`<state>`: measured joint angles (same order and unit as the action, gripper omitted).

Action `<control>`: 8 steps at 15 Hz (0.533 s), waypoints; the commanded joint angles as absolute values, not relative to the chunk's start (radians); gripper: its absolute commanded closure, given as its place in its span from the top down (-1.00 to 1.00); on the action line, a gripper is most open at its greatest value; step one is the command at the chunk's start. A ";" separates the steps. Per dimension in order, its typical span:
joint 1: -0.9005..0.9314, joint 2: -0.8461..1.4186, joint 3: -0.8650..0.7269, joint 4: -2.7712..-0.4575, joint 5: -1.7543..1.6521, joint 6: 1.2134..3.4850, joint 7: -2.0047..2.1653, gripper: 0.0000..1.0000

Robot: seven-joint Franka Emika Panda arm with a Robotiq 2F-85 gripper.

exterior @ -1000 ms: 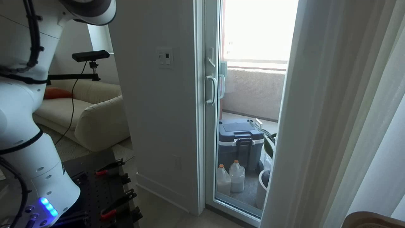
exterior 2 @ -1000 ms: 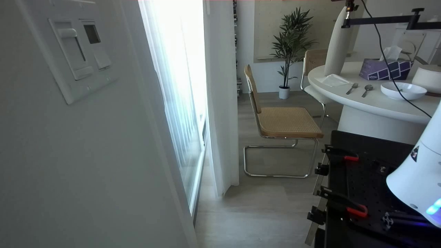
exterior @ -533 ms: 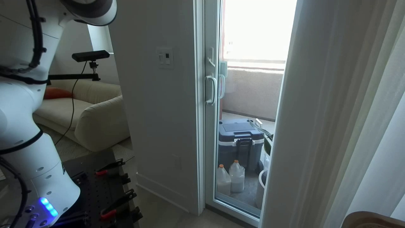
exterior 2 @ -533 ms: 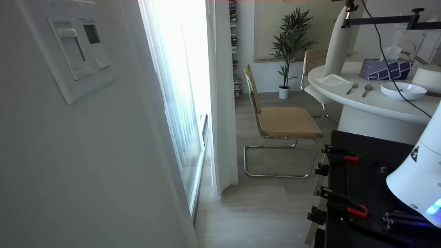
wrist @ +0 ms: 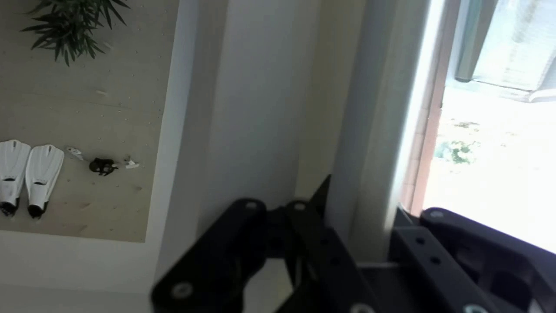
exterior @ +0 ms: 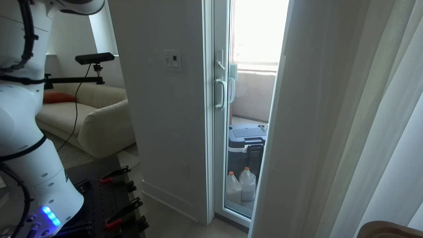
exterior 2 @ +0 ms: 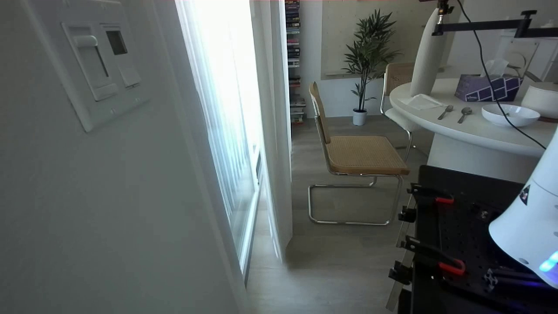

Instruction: Pull the blinds to the right, switch off the light, then pull the blinds to the left

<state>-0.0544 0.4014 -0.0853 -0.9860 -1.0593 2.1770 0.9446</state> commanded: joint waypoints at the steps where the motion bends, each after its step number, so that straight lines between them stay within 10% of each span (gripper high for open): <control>1: -0.017 0.215 -0.073 -1.227 -1.096 2.181 0.959 -0.95; 8: 0.001 -0.068 -0.049 -1.556 -1.063 2.249 0.905 -0.95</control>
<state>-0.0005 0.0937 -0.0599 -1.3588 -1.0701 2.1977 0.9377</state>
